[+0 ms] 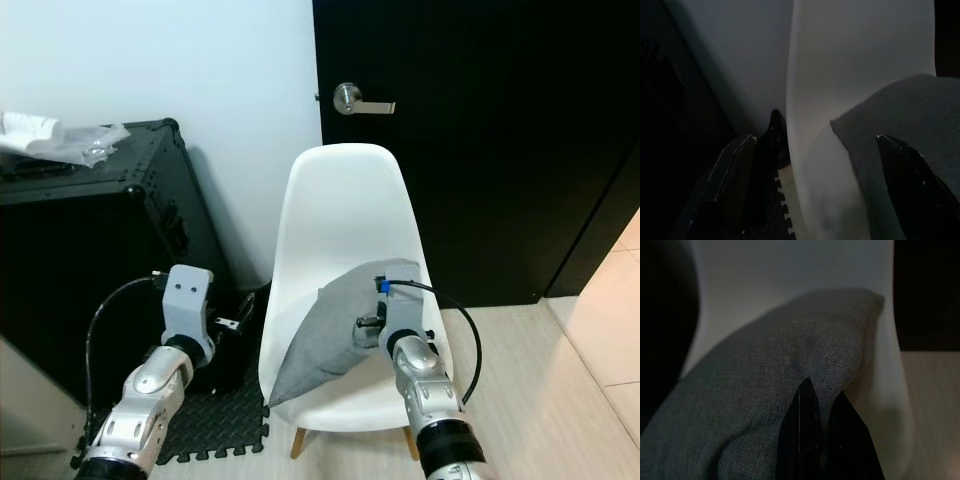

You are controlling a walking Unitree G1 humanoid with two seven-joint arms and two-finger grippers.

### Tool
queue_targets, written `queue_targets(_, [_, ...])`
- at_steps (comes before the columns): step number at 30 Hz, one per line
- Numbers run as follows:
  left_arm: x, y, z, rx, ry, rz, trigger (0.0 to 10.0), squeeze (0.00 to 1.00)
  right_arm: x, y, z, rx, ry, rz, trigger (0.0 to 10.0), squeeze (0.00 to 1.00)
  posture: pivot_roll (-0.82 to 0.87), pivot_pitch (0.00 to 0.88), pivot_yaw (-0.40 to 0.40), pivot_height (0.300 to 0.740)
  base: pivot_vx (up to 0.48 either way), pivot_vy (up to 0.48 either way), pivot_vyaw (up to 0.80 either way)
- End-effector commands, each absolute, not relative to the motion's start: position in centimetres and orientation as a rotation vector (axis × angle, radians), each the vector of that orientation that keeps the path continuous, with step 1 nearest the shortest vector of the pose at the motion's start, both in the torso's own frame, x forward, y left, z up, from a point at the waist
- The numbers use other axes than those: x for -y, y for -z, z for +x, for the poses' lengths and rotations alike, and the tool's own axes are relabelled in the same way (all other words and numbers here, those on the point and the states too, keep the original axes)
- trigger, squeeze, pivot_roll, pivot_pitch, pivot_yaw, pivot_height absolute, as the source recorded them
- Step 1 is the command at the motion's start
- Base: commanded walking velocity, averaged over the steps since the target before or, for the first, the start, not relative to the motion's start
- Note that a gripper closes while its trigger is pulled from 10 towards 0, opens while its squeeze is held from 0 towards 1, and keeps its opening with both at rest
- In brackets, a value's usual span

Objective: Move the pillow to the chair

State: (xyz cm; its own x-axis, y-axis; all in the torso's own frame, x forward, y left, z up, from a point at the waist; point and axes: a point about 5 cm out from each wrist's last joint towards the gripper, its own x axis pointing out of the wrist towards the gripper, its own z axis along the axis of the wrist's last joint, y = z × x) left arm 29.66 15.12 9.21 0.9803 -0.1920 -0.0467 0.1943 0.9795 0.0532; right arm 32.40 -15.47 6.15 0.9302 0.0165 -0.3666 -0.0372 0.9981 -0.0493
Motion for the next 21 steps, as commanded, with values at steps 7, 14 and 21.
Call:
queue_targets(7, [-16.1, -9.1, 29.2, -0.048, 0.187, 0.087, 10.0, 0.0, 16.1, -6.0, 33.0, -0.369, 0.047, -0.073, 10.0, 0.0, 0.06, 0.057, 0.062, 0.59, 0.0, 0.0, 0.0])
queue_targets(14, [-17.3, -8.5, 28.4, -0.076, 0.16, 0.1, 10.0, 0.0, 15.9, -6.5, 34.1, -0.345, 0.084, -0.062, 10.0, 0.0, 0.07, 0.069, 0.062, 0.55, 0.0, 0.0, 0.0])
queue_targets(21, [-18.0, -8.6, 27.6, -0.083, 0.146, 0.108, 10.0, 0.0, 13.3, -6.6, 34.8, -0.348, 0.062, -0.055, 10.0, 0.0, 0.09, 0.095, 0.063, 0.52, 0.0, 0.0, 0.0])
